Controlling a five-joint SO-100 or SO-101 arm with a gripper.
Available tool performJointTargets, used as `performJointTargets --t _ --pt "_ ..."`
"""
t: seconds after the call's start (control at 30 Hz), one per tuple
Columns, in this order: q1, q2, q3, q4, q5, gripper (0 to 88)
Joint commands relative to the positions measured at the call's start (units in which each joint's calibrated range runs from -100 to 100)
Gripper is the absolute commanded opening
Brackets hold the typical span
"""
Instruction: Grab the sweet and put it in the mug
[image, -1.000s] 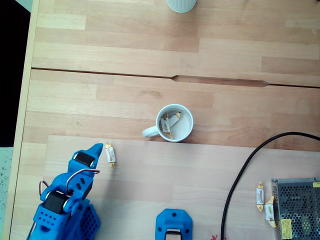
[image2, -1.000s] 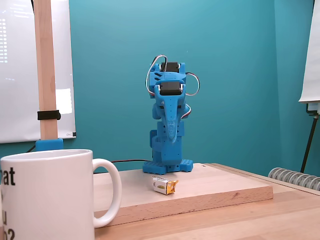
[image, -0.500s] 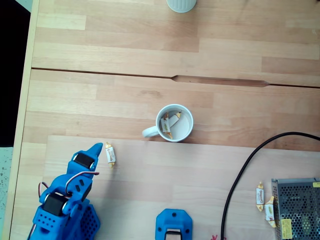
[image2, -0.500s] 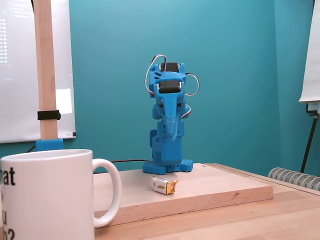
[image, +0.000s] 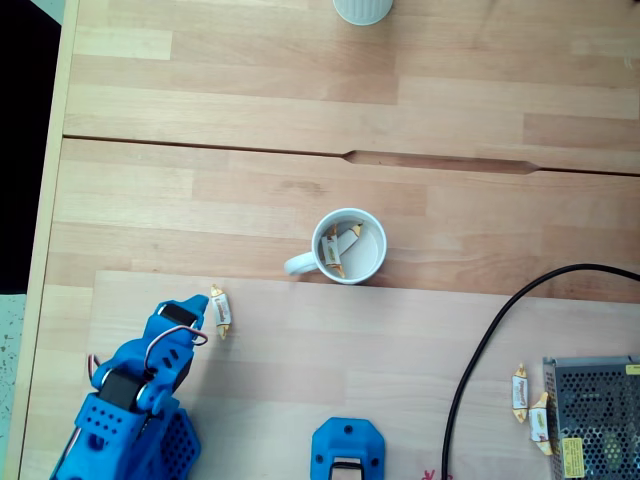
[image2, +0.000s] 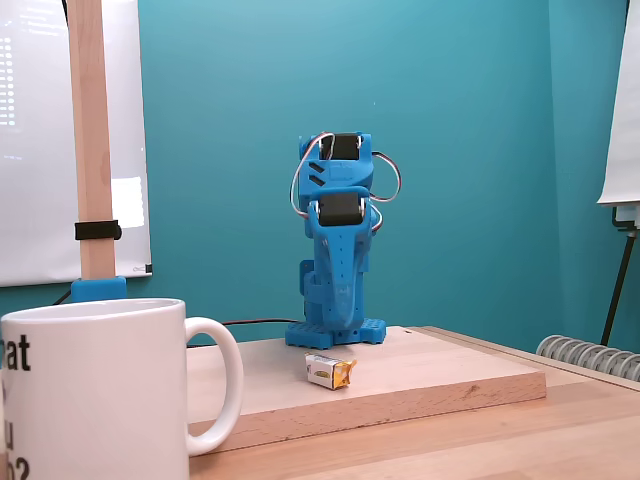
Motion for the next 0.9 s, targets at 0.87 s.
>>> performJointTargets --t 0.87 --pt "0.23 4.07 -0.60 -0.96 -0.05 3.2"
